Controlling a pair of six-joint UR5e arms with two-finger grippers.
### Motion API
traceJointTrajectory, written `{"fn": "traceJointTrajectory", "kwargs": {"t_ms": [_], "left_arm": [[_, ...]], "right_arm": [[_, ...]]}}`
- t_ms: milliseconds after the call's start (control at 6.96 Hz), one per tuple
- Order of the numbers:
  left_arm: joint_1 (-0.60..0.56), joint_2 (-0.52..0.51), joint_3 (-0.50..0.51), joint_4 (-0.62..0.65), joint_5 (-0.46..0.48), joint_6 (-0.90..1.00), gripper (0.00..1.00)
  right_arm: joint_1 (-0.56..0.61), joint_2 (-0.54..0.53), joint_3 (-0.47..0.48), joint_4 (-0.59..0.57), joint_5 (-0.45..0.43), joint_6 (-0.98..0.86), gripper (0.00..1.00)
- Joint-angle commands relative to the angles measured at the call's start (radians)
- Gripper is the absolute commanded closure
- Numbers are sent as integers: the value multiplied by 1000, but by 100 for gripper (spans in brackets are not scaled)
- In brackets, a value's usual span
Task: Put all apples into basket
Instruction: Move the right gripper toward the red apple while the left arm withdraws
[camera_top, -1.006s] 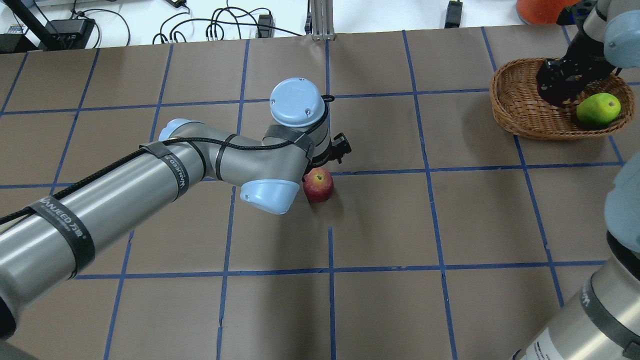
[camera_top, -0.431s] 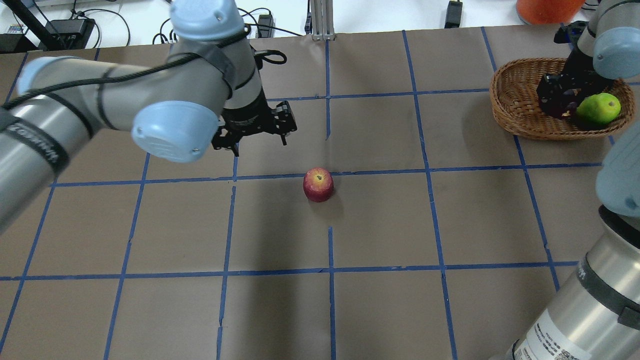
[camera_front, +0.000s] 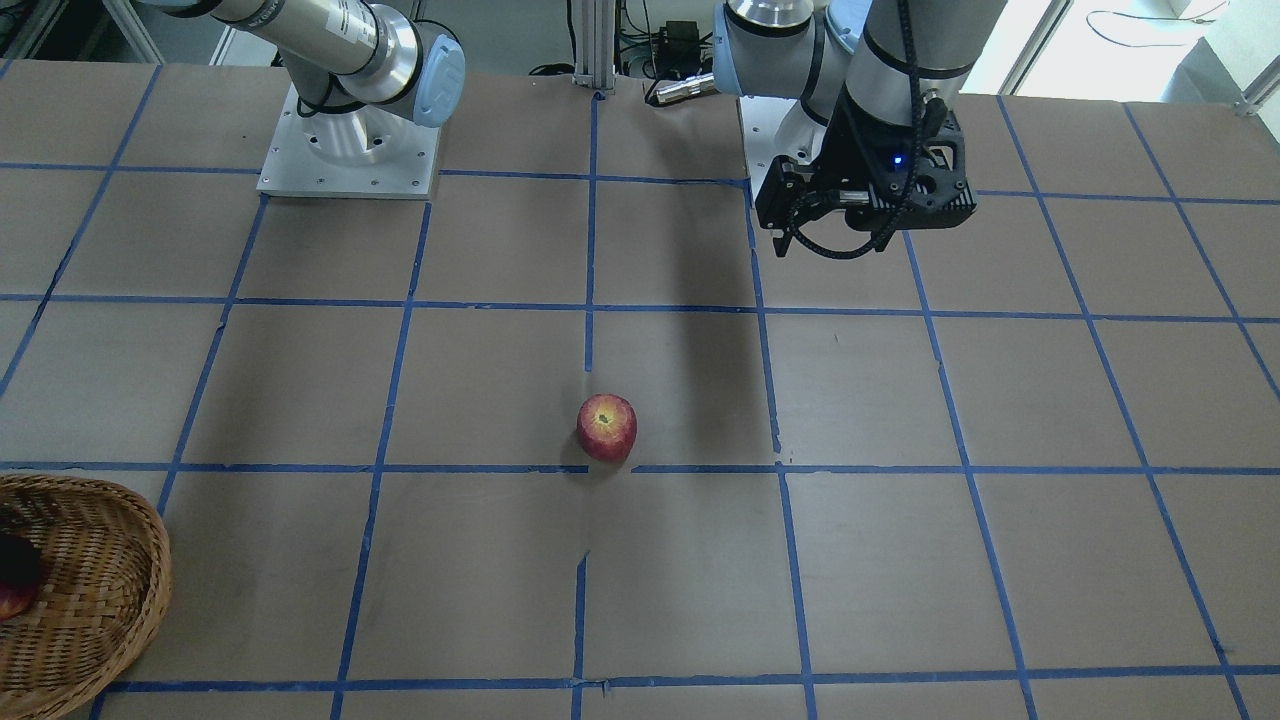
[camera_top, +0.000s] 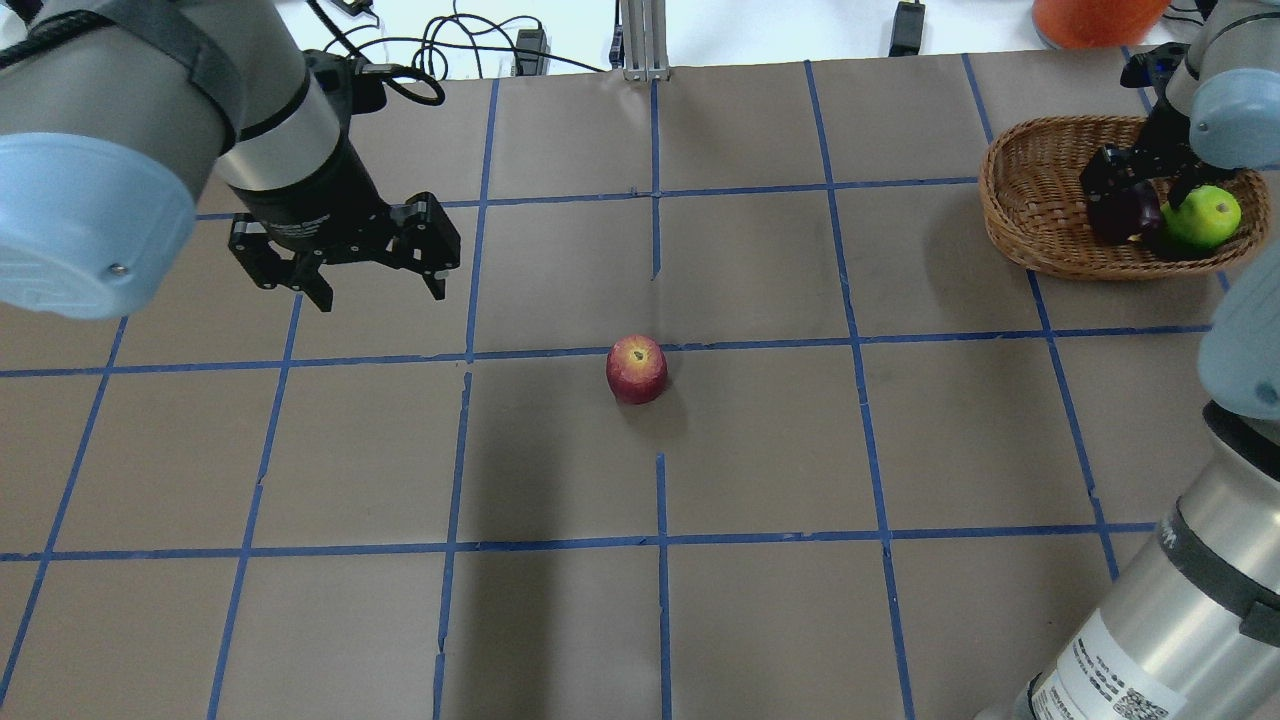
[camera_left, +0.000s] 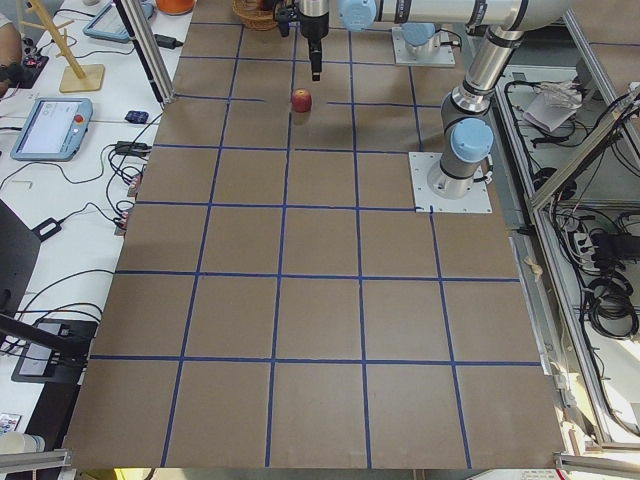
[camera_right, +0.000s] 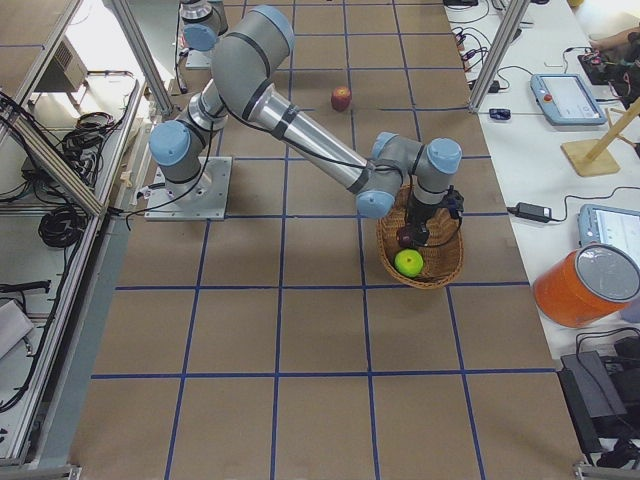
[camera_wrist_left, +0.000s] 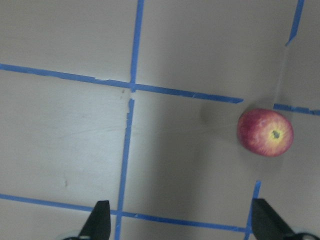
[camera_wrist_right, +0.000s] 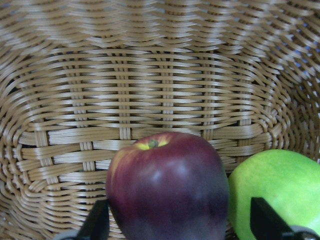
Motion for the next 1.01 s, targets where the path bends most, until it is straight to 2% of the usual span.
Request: {"fn": "traceJointTrajectory", "kwargs": {"t_ms": [0,144,431,575,862], "left_arm": [[19,18,16,-23,-29,7,0],[19,2,37,-24,-21,7,0],[18,-12,68,-41,-24,19,0],[19,-12,68,-41,-29,19,0],[27,0,68,-41,-20,18,0]], "right_arm": [[12,-64,-6,71,10,3,0],[63,-130,-5,143,80,10,0],[161,-245,3,339,112,66,0],[228,-262,4,378,142,88,0],[393,-304,20,409,147,250,0]]}}
